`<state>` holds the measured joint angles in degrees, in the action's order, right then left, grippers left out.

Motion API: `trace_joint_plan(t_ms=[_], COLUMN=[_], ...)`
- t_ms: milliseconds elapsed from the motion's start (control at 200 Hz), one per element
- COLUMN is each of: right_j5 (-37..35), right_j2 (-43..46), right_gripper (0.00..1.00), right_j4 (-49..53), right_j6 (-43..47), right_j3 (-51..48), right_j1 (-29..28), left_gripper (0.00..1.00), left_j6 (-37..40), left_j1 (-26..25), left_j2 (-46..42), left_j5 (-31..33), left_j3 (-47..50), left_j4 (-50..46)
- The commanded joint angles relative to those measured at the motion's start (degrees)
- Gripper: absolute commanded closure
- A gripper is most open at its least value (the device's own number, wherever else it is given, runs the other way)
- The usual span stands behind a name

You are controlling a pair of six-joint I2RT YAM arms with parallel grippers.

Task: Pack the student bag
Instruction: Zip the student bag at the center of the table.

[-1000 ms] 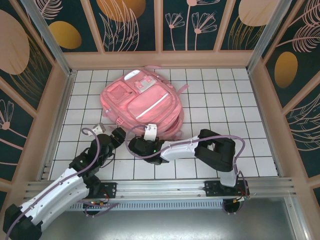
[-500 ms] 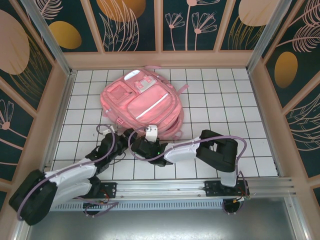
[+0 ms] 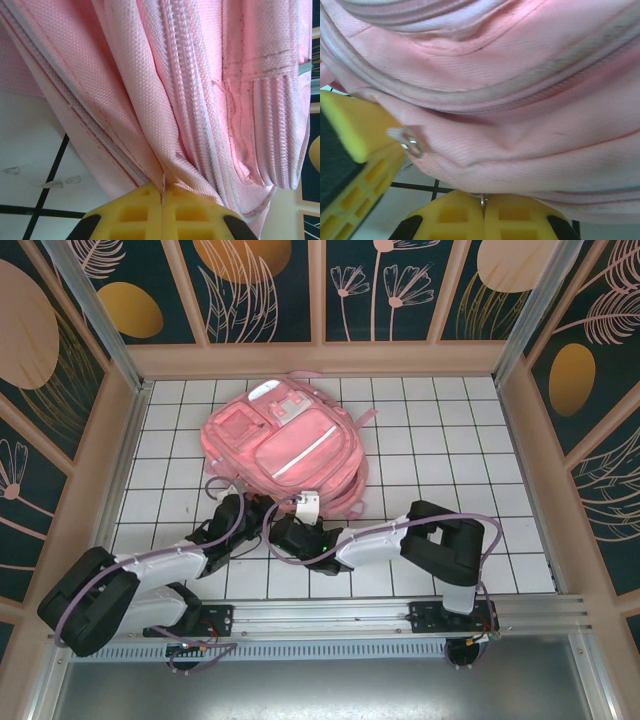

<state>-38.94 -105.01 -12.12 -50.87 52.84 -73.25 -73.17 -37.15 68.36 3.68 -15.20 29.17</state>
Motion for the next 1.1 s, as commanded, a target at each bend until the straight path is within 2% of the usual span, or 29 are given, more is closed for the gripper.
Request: trace_joint_plan(t_ms=[0,285,425,606,741,766,816,891,961,1096], right_j5=[-2.9,-4.78,-5.09,-2.77,3.01,4.09,6.78,10.49,13.29,14.34], right_j2=[4.26,12.45,15.85,17.76,16.99,16.85,16.31,15.4,14.19,13.52], right_gripper=[1.0,1.0,1.0,1.0,1.0,1.0,1.0,1.0,1.0,1.0], right_j4=[1.16,3.39,3.84,0.71,-4.84,-5.66,-7.76,-10.34,-11.77,-12.0], right_j6=[0.69,-0.96,-0.99,2.27,6.88,7.5,8.97,10.7,12.38,13.91], right_j3=[-2.37,-10.84,-13.99,-16.06,-15.69,-15.51,-15.18,-14.51,-13.72,-12.93], right_j1=[1.14,4.8,6.27,7.24,7.24,7.21,7.25,7.11,7.12,7.07], left_gripper=[1.0,1.0,1.0,1.0,1.0,0.94,0.7,0.54,0.48,0.48], left_j6=[1.5,4.08,6.36,9.29,12.0,12.35,13.01,12.7,10.84,5.93], left_j1=[0.74,2.77,6.13,12.92,13.29,13.28,13.24,13.24,13.05,10.6], left_j2=[-4.6,-14.46,-19.11,-24.13,-24.93,-25.06,-25.8,-28.24,-31.45,-37.21], left_j5=[8.65,13.45,14.68,12.88,8.85,7.57,4.54,0.63,-2.12,-4.38], left_j3=[-1.34,-1.35,-1.14,-0.6,-1.64,-1.89,-2.12,-2.27,-2.29,-1.93], left_j4=[-8.15,-19.13,-24.99,-30.57,-30.75,-30.75,-30.76,-31.28,-32.72,-35.12])
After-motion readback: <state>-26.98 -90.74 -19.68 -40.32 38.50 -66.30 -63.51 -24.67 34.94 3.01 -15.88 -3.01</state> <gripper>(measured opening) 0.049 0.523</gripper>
